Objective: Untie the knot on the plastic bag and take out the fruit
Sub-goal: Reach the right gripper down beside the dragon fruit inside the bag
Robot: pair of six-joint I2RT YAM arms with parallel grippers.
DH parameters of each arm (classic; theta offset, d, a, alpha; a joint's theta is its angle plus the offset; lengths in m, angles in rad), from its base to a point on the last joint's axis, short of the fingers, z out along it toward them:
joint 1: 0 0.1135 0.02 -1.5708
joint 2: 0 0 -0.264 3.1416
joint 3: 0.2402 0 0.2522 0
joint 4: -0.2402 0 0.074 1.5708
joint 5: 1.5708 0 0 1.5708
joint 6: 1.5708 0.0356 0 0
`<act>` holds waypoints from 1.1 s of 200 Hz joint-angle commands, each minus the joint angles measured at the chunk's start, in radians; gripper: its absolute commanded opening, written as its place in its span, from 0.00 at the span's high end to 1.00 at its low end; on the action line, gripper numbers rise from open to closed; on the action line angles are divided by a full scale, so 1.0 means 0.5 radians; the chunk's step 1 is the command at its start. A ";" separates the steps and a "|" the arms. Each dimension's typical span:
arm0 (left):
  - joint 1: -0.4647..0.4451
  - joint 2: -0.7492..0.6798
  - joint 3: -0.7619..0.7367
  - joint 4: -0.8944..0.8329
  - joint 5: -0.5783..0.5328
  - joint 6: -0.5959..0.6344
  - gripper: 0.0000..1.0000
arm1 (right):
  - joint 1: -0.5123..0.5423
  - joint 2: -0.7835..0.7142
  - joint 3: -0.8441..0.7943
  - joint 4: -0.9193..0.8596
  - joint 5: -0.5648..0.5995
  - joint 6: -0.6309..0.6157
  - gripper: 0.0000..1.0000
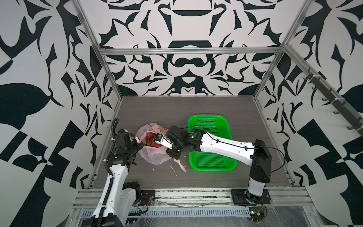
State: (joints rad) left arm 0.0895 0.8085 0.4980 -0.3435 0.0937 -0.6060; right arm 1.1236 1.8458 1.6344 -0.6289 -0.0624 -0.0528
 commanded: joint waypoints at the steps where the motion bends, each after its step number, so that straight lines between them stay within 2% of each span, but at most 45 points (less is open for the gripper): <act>1: 0.009 -0.056 -0.053 0.004 0.030 -0.033 1.00 | 0.012 0.078 0.135 0.167 0.078 0.184 0.76; 54: 0.009 -0.204 -0.102 -0.035 0.121 -0.082 1.00 | 0.014 0.430 0.382 0.341 0.140 0.362 0.79; 86: 0.008 -0.281 -0.135 -0.060 0.174 -0.120 1.00 | 0.020 0.526 0.441 0.312 0.034 0.376 0.80; 130: 0.008 -0.348 -0.171 -0.108 0.204 -0.157 1.00 | 0.053 0.433 0.249 0.290 -0.071 0.357 0.83; 189: 0.008 -0.375 -0.274 -0.118 0.292 -0.246 1.00 | 0.093 0.356 0.013 0.275 -0.039 0.385 0.85; 220: 0.011 -0.358 -0.342 -0.081 0.339 -0.282 1.00 | 0.098 0.337 -0.065 0.257 -0.012 0.388 0.83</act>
State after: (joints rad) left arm 0.0898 0.6292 0.3561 -0.3824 0.2325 -0.7197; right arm 1.1660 2.0689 1.6238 -0.4904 -0.0772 0.1299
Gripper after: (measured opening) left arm 0.049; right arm 0.161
